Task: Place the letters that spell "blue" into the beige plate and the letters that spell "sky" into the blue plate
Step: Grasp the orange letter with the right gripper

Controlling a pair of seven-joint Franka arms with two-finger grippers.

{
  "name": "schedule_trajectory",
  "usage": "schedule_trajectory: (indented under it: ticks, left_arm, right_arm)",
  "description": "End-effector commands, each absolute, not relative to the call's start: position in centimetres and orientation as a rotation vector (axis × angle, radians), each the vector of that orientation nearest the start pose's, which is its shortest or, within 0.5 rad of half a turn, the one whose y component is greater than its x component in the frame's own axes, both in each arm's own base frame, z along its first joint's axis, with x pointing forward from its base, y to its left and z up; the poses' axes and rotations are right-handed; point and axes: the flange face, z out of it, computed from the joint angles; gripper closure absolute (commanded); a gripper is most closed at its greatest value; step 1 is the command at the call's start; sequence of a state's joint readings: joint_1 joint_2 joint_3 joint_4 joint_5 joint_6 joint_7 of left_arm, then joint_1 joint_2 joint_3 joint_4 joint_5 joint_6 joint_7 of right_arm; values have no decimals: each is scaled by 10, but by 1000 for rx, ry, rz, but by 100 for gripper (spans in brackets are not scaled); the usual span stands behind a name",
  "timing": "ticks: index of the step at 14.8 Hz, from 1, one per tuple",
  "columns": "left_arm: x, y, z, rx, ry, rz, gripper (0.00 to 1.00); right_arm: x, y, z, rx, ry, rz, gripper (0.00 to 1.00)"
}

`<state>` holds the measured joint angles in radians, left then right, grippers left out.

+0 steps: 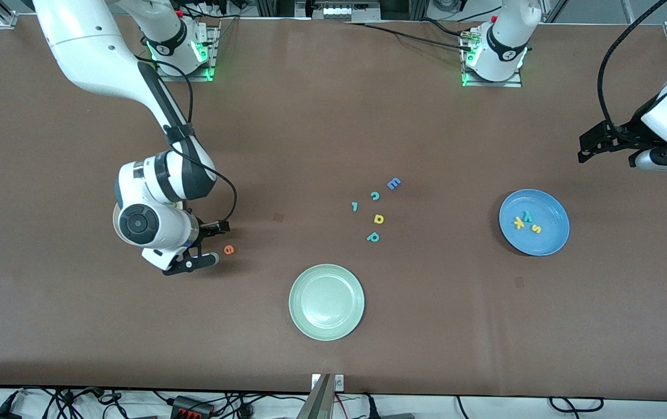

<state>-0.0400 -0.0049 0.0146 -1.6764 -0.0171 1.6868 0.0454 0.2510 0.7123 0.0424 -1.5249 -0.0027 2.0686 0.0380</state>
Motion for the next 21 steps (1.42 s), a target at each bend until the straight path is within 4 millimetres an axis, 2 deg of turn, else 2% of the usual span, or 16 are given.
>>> schedule_trajectory:
  ticks: [1,3,5,8,10,13,18,21]
  left_arm:
    - [556,-18,595,-3161,142,-32,0]
    - [556,-18,595,-3161,140,-32,0]
    - [556,-17,595,-3161,140,-32,0]
    - [556,-17,595,-3161,140,-30,0]
    - [555,-17,594,-3162,137,-18,0]
    - [555,-17,594,-3162,140,-18,0]
    - [555,-17,594,-3162,140,-18,0]
    - [555,-17,594,-3162,140,-18,0]
  right_arm:
    - [669,205,207,-3106,-375,235,0]
    - [671,208,199,-3107,-353,193,0]
    - [669,215,197,-3109,-319,194,10]
    - [665,236,194,-3122,-246,178,25]
    - [664,237,187,-3123,-243,190,34]
    - [666,244,186,-3122,-253,176,34]
    - [673,246,184,-3122,-265,156,40]
    - [675,245,183,-3123,-264,148,40]
